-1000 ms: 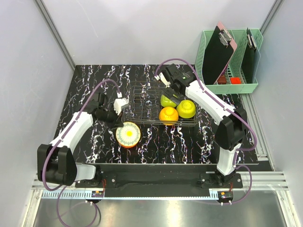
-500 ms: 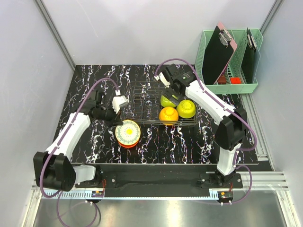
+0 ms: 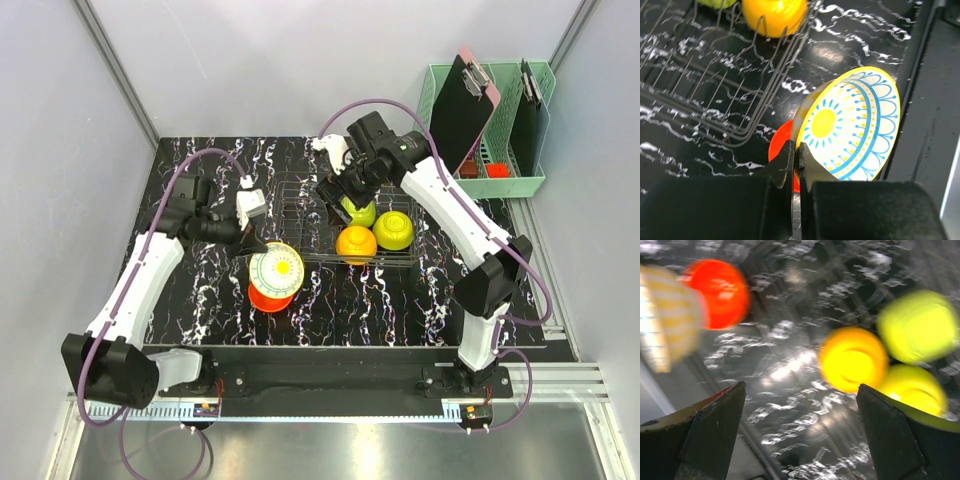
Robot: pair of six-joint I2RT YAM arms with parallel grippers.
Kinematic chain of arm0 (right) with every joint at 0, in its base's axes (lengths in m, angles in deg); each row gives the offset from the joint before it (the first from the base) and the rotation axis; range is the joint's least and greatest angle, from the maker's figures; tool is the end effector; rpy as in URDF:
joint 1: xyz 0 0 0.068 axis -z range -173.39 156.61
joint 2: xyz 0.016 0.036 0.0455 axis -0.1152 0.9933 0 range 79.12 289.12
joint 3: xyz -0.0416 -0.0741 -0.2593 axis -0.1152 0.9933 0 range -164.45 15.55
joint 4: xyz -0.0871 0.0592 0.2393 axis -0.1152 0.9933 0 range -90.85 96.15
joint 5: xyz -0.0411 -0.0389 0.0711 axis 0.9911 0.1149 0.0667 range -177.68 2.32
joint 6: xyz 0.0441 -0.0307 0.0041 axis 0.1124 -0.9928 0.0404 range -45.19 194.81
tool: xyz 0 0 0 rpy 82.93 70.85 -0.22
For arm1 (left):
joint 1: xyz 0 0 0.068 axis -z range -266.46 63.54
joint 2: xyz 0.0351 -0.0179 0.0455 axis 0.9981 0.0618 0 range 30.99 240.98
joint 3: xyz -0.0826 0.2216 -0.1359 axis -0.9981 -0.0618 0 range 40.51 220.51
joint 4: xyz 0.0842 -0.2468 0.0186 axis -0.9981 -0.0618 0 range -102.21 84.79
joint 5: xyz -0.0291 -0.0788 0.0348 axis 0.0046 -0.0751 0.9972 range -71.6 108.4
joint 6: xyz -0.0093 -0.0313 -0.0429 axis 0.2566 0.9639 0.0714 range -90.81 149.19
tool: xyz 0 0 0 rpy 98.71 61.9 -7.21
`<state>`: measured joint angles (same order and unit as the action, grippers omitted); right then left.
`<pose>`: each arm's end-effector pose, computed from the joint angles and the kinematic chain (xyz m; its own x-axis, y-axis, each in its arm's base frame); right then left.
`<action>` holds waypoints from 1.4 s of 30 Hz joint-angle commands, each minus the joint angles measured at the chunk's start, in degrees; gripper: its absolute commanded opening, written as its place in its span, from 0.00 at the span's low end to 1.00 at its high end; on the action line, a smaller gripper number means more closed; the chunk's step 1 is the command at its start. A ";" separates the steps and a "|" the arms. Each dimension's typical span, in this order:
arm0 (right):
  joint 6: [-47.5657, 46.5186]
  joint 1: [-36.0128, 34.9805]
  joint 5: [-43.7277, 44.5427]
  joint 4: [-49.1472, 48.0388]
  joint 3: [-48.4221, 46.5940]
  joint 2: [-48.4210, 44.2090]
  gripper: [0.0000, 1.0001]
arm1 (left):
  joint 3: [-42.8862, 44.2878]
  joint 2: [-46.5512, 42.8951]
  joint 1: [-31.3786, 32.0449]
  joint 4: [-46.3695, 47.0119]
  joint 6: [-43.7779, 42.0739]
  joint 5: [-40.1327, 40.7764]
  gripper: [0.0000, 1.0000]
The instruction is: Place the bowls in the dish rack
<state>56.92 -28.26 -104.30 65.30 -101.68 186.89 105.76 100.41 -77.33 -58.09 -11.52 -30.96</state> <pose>0.3156 0.2324 0.3740 -0.4445 -0.6687 -0.5961 -0.8547 0.5158 0.0587 0.2217 -0.0629 0.3210 -0.2950 0.4776 -0.8276 0.9276 0.3510 -0.1280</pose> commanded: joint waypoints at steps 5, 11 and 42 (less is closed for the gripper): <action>4.79 -0.11 -28.80 3.64 -3.27 4.03 1.00 | 8.22 5.18 4.49 0.50 -2.71 -7.51 0.00; 5.15 0.07 -39.43 4.07 -1.34 6.49 1.00 | 10.16 5.98 8.89 2.78 -3.32 -3.46 0.00; -2.14 0.16 -54.82 9.61 1.75 11.94 0.95 | 7.52 0.71 9.59 17.45 3.26 2.95 0.00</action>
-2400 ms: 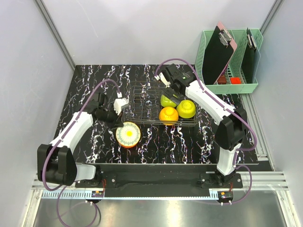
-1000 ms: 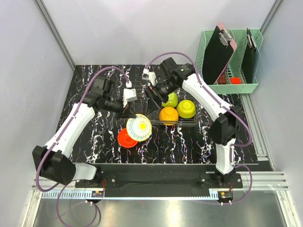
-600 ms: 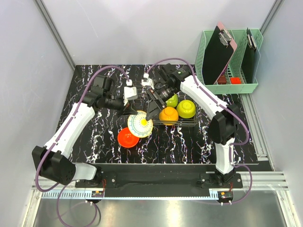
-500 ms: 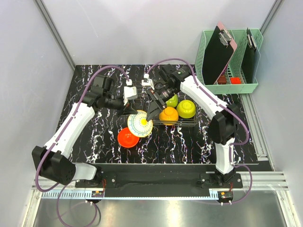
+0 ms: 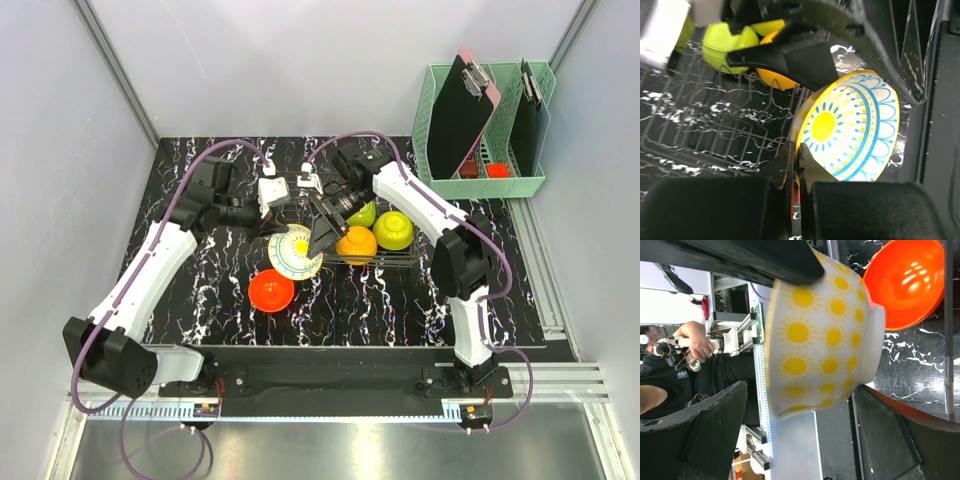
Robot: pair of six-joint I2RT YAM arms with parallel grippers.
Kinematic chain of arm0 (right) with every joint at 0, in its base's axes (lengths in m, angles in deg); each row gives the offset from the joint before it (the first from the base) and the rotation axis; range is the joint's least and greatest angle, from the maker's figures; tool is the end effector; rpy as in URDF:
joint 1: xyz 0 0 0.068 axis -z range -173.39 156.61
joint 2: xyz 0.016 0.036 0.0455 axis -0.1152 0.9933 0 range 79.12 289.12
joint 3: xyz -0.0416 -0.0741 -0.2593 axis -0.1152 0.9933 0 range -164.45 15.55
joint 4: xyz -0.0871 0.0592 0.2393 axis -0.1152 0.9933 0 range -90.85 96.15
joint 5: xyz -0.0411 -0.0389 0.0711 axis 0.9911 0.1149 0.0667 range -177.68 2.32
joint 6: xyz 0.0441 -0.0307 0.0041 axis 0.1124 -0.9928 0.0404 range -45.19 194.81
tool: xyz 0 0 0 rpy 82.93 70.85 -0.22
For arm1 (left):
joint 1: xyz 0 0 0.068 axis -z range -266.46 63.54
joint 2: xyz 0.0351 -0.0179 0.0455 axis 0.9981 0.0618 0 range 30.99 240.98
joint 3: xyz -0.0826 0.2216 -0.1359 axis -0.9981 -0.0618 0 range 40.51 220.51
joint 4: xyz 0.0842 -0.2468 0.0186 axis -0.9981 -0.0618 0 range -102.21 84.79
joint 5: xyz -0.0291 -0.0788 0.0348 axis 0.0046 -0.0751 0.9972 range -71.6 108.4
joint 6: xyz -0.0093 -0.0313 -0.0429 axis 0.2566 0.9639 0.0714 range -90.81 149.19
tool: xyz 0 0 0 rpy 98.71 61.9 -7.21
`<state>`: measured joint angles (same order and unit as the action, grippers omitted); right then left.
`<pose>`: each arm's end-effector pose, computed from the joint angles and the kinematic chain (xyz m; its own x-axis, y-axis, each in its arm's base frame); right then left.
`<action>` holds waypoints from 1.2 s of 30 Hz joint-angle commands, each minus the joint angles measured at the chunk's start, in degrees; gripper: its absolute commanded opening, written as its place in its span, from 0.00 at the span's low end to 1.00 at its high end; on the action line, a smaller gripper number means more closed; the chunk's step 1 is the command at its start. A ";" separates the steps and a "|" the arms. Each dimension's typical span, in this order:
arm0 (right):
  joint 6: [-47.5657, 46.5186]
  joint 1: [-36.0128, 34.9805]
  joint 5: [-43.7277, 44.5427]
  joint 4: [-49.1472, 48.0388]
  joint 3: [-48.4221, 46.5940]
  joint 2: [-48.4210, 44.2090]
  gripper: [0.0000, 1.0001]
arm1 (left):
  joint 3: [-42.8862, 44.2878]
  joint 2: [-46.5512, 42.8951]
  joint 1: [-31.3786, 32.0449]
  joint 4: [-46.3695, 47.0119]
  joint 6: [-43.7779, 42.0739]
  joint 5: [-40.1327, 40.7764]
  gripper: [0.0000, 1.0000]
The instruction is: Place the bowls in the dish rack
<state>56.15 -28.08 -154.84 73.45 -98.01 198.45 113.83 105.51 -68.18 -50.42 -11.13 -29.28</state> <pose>0.3220 0.2628 0.2922 -0.6547 -0.6044 -0.4539 -0.5923 0.0371 0.8049 0.2418 -0.1075 0.3517 -0.0746 0.4834 -0.8722 0.9751 0.2186 0.0377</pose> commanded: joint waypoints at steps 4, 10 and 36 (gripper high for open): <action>-3.22 0.77 -6.32 3.56 -3.33 0.82 0.95 | -2.04 -5.17 0.61 10.58 3.49 2.59 0.00; -4.72 1.83 -7.55 5.85 -6.85 2.40 0.92 | -3.00 -5.18 0.96 10.58 3.58 2.33 0.00; -8.15 1.83 5.10 9.19 -22.67 9.52 1.00 | -5.29 -4.21 3.95 9.88 4.28 0.57 0.00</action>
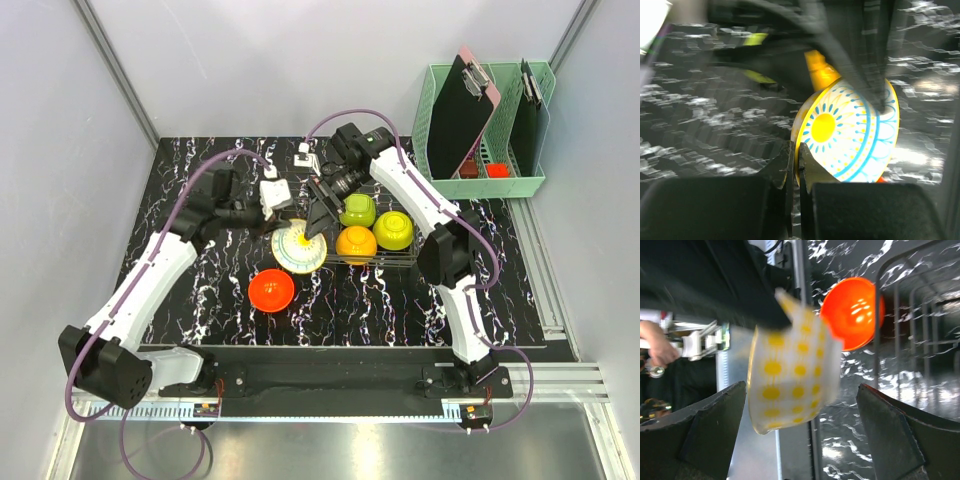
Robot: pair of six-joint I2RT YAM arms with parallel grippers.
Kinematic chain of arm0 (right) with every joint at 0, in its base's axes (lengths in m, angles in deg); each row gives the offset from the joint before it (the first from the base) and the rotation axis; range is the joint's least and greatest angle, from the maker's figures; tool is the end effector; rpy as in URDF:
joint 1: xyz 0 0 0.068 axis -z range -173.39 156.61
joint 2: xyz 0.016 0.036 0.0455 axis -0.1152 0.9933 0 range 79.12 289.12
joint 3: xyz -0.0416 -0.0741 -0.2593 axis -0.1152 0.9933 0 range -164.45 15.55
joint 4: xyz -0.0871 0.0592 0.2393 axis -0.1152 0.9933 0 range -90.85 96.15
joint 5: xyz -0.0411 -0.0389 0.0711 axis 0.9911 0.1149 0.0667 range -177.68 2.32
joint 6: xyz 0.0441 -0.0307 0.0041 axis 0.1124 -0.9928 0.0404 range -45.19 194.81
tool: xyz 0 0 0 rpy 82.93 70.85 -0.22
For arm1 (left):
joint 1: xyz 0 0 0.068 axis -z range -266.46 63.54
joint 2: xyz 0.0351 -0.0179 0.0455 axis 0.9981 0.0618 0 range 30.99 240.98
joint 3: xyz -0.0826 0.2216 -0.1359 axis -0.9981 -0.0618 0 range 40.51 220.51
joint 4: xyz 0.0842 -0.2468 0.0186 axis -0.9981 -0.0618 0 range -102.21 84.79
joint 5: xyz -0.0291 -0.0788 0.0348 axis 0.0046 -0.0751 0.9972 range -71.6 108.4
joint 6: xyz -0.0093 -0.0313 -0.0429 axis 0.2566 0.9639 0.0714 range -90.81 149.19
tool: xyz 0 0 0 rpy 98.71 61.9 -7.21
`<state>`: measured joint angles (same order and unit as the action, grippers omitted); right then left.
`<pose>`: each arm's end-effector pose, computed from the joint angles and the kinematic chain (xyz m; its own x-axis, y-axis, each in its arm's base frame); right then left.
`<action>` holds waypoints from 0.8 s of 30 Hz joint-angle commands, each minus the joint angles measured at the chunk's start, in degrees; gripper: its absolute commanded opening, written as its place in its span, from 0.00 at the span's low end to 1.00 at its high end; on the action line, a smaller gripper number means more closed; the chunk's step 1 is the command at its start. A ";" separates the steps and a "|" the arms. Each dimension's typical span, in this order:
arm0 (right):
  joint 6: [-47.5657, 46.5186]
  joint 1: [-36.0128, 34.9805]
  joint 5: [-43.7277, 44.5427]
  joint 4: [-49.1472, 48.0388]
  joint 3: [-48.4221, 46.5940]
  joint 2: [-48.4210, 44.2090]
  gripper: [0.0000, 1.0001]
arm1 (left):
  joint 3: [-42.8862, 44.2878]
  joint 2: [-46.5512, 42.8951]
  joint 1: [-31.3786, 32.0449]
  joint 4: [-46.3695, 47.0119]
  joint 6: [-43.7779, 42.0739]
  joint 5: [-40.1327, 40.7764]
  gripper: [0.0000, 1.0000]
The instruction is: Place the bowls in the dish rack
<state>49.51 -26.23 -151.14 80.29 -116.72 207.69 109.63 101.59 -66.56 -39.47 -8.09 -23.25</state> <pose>0.3565 0.2681 0.3078 -0.5678 -0.5940 -0.5698 -0.7174 0.0176 0.6965 0.2369 -0.1109 0.3573 0.0242 0.4725 -0.8810 0.9386 0.2926 0.1827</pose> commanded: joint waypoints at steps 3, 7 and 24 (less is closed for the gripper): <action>-1.94 -0.03 1.41 2.26 -3.17 -0.16 1.00 | -1.18 -0.47 2.34 -1.16 0.89 -5.46 0.00; -2.21 -0.03 1.24 2.88 -3.61 -0.95 1.00 | -1.01 -0.21 2.51 -1.60 0.63 -5.37 0.00; -6.43 -0.03 -3.16 5.95 4.03 -6.40 1.00 | 1.98 -0.03 1.02 -1.33 -0.60 -0.45 0.00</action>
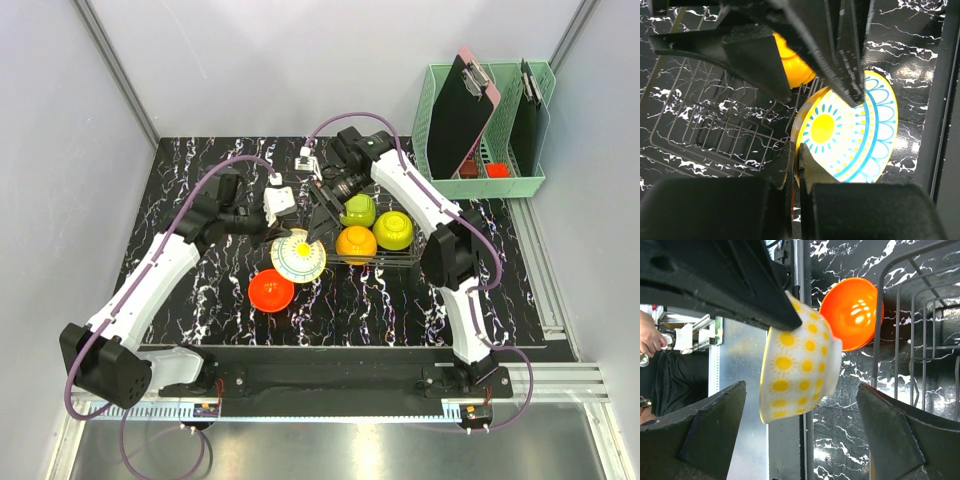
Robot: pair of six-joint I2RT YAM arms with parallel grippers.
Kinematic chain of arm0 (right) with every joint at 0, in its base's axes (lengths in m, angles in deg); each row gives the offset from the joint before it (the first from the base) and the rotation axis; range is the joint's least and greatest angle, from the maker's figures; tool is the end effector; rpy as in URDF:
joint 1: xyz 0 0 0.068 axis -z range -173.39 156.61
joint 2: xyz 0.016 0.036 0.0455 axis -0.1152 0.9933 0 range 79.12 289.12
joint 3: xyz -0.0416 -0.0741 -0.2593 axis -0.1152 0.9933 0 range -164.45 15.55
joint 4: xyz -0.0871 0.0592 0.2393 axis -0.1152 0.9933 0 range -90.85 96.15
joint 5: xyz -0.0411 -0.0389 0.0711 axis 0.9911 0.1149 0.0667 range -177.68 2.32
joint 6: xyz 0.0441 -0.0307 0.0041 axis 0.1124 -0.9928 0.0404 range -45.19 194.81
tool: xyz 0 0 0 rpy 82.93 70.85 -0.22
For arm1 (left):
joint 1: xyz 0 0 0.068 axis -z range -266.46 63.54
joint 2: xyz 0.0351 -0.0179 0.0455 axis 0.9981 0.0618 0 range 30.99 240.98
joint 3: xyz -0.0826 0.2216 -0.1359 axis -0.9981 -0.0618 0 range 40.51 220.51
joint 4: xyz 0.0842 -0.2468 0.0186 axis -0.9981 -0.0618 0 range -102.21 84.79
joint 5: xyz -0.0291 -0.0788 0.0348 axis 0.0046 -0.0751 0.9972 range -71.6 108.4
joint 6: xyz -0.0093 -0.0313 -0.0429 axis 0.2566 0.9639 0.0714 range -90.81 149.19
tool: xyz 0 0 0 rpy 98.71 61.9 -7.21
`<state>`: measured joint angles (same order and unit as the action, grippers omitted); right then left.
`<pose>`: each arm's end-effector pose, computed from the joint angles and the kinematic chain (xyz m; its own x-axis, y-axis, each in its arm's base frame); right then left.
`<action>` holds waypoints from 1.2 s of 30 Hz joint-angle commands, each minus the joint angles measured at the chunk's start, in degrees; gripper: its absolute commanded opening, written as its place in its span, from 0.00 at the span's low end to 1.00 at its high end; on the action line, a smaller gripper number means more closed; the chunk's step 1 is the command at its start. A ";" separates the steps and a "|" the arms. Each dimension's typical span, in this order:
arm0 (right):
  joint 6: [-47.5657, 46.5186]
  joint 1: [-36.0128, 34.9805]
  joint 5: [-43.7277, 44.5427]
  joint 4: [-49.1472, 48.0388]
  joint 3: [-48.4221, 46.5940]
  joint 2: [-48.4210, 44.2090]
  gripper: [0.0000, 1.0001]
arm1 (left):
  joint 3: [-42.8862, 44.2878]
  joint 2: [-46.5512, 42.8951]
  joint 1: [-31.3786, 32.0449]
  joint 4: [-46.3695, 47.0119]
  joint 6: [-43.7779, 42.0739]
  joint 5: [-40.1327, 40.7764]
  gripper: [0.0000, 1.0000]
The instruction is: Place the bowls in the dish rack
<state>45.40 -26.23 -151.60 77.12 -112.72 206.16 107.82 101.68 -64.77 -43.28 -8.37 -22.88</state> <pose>0.3551 0.2673 0.3022 -0.5101 -0.5864 -0.6292 -0.7601 -0.0350 0.6489 0.2296 -0.1165 0.3413 -0.0383 0.5082 -0.8604 0.9594 0.2596 0.1106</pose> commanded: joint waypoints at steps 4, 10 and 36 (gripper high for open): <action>-2.76 -0.03 -3.93 9.30 1.61 -5.84 1.00 | 3.53 -0.12 -1.04 2.64 -0.67 -0.82 0.00; -3.37 -0.03 -4.63 9.21 3.20 -5.67 1.00 | 3.97 0.06 -1.48 3.26 -0.32 -1.44 0.00; -2.85 0.06 -7.44 9.74 2.05 -2.24 0.82 | 6.43 -0.12 -1.65 3.61 1.09 -1.88 0.00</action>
<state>43.48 -26.23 -155.05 76.95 -109.77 203.96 111.45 102.40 -66.12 -42.97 -8.00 -23.25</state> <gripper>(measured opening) 0.864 0.026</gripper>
